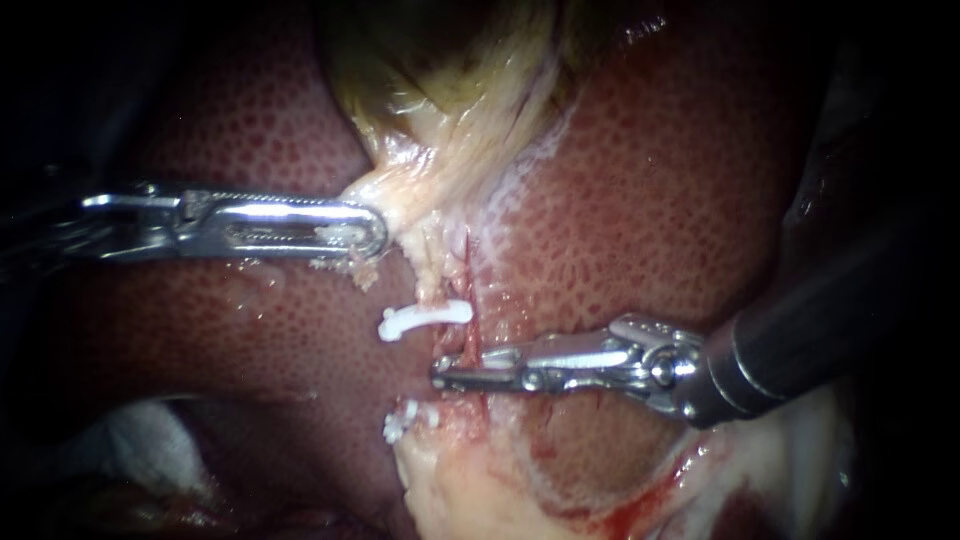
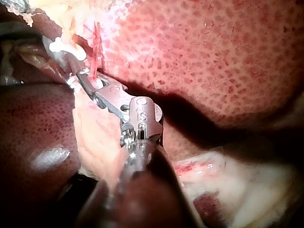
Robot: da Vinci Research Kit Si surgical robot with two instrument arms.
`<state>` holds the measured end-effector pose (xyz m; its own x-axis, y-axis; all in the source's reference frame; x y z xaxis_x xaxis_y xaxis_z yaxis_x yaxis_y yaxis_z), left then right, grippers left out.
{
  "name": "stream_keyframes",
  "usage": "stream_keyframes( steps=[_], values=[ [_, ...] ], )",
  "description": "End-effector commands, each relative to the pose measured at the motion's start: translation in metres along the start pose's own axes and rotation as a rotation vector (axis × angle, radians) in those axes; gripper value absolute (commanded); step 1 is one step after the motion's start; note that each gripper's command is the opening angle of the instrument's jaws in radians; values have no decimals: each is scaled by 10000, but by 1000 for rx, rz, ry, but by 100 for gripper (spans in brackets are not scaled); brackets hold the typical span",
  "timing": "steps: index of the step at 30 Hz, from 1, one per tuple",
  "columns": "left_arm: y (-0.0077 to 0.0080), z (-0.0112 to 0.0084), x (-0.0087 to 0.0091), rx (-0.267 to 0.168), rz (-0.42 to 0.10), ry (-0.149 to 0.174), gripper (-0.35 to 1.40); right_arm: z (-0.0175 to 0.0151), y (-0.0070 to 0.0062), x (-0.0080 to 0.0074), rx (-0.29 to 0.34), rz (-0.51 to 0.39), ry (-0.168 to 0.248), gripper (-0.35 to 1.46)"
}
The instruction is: Going back first clip right tube
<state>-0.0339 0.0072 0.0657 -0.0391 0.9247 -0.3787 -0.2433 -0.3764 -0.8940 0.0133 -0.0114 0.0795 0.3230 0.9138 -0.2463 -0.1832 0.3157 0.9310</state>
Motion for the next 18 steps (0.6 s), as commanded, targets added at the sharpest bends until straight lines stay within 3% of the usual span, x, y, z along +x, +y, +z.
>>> stream_keyframes(
  steps=[1, 7, 9, 11, 18],
  values=[
    [0, 0, 0, -1, 0, 0, -35, 0, -1, -1, 0, 5, -1, -35],
    [-2, 0, 0, -1, 0, 0, -35, 2, -2, -1, -3, 5, 2, -32],
    [-3, 0, 0, -1, 0, 0, -35, 5, -2, 0, -9, -172, 2, 3],
    [-3, 0, -1, -1, 0, 0, -35, 6, -2, 2, -9, -248, 4, 30],
    [-3, 0, -1, -1, 1, 0, -35, 6, 3, 8, -30, -333, 16, 48]
  ],
)
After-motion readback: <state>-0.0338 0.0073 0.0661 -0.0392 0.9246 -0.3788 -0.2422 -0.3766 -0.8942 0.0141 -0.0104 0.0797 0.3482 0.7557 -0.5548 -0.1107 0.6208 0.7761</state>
